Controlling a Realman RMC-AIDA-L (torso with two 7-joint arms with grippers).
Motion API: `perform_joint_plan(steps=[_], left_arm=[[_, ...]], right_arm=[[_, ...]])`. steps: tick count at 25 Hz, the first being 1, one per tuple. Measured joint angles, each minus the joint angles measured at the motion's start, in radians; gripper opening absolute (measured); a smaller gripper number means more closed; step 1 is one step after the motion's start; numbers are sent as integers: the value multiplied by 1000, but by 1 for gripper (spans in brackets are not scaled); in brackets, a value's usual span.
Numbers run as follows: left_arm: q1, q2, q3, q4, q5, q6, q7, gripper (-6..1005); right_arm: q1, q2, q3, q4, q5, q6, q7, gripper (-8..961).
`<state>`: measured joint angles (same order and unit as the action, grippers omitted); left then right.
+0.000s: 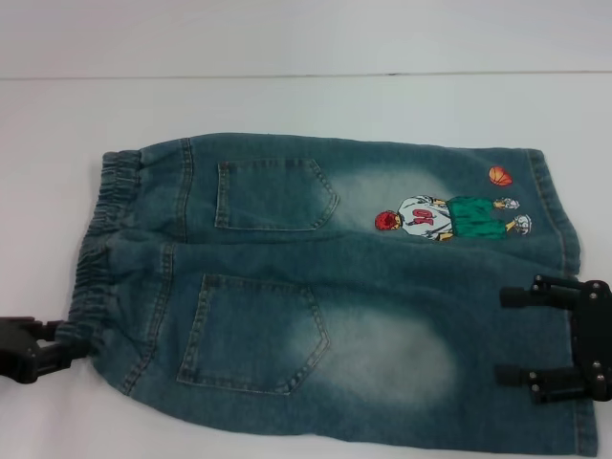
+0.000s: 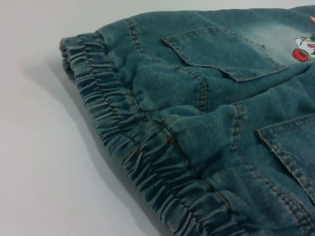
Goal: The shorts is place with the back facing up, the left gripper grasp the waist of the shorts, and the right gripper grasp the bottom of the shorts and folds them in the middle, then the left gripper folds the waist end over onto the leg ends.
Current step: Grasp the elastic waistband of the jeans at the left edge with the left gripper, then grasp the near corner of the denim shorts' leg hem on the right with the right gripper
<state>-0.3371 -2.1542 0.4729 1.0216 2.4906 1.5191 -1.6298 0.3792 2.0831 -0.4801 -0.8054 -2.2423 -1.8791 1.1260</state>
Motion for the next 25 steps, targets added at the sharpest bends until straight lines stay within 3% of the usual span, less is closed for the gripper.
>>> perform_joint_plan(steps=[5, 11, 13, 20, 25], left_arm=[[-8, 3, -1, -3, -4, 5, -9, 544], [-23, 7, -9, -1, -8, 4, -21, 326], [-28, 7, -8, -1, -8, 4, -27, 158], [-41, 11, -4, 0, -7, 21, -50, 103], [-48, 16, -2, 0, -5, 65, -55, 64]], right_arm=[[-4, 0, 0, 0, 3, 0, 0, 945], [-9, -1, 13, 1, 5, 0, 0, 945], [-9, -1, 26, 2, 5, 0, 0, 945], [-15, -11, 51, -3, -3, -8, 45, 944], [-9, -23, 43, -95, -83, -15, 217, 944]])
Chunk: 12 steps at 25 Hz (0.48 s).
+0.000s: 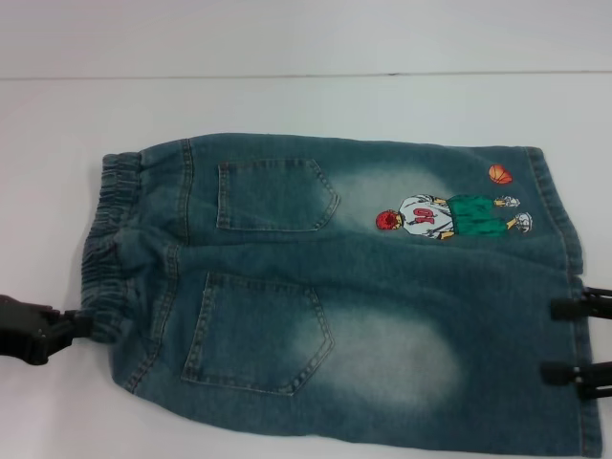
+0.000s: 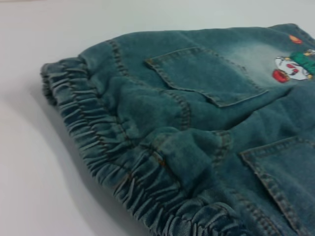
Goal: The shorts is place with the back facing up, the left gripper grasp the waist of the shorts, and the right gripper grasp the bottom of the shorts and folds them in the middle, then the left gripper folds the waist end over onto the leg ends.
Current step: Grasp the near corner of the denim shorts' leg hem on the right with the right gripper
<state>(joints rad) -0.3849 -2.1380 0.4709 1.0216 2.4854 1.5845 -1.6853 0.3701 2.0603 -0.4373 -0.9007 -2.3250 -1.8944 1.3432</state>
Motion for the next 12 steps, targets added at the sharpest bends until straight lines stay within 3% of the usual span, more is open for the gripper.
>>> perform_joint_plan(steps=[7, 12], left_arm=[[-7, -1, 0, -6, 2, 5, 0, 62], [-14, -5, 0, -7, 3, 4, 0, 63]], right_arm=[[39, -17, -7, -172, -217, -81, 238, 944], [81, -20, -83, -227, -399, -92, 366, 944]])
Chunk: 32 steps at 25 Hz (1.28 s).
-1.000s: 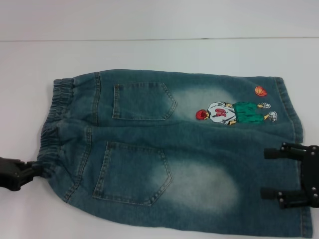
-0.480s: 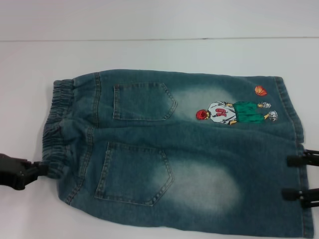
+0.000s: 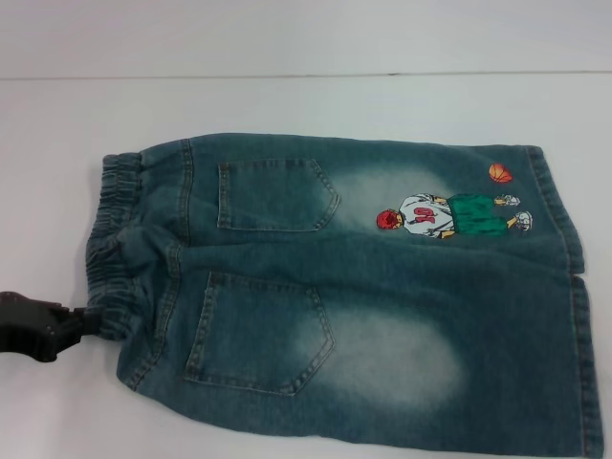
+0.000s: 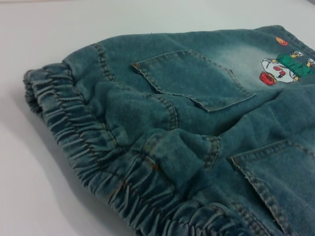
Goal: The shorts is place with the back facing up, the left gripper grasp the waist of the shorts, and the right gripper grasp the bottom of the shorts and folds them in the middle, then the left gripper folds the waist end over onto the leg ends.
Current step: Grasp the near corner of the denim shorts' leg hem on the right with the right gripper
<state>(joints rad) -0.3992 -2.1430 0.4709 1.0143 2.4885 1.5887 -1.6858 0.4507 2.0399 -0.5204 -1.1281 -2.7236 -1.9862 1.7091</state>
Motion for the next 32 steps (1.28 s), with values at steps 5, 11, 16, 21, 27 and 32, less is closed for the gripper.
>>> perform_joint_plan(steps=[5, 11, 16, 21, 27, 32], left_arm=[[-6, 0, 0, -4, 0, -11, -9, 60], [-5, -5, 0, -6, 0, -26, -10, 59], [-2, -6, 0, -7, -7, -27, -10, 60], [-4, -6, -4, -7, -8, -27, -8, 59], [-8, -6, -3, -3, -8, -28, -8, 58], [-9, -5, 0, -6, -8, -39, -9, 59]], right_arm=[[43, 6, -82, -2, -143, -5, 79, 944], [57, 15, -132, 23, -160, -5, 101, 944], [63, 22, -134, 45, -156, -4, 90, 945], [70, 22, -135, 76, -141, -2, 76, 945], [85, 20, -136, 98, -135, 1, 73, 944], [93, 23, -154, 102, -139, 1, 84, 944]])
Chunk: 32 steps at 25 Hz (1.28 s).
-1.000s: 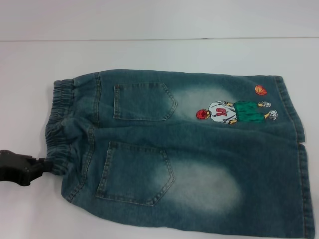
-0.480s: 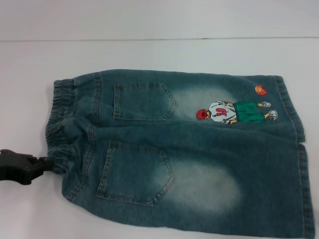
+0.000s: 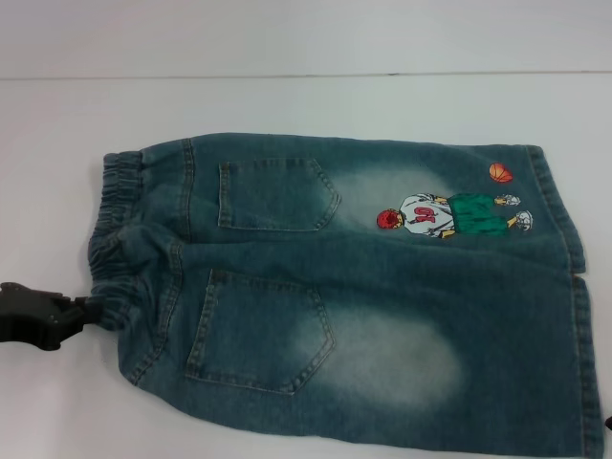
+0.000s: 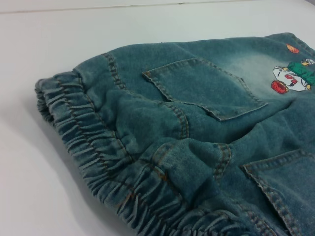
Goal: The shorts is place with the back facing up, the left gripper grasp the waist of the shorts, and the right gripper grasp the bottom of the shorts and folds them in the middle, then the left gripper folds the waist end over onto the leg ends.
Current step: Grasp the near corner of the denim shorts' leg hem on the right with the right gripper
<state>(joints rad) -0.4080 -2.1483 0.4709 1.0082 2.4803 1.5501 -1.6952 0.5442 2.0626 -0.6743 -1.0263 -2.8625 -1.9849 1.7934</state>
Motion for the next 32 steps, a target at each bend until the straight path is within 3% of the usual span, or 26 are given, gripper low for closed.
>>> perform_joint_plan(steps=[32], left_arm=[[2, 1, -1, -1, 0, -1, 3, 58]], right_arm=[[14, 10, -40, 37, -13, 27, 41, 944]])
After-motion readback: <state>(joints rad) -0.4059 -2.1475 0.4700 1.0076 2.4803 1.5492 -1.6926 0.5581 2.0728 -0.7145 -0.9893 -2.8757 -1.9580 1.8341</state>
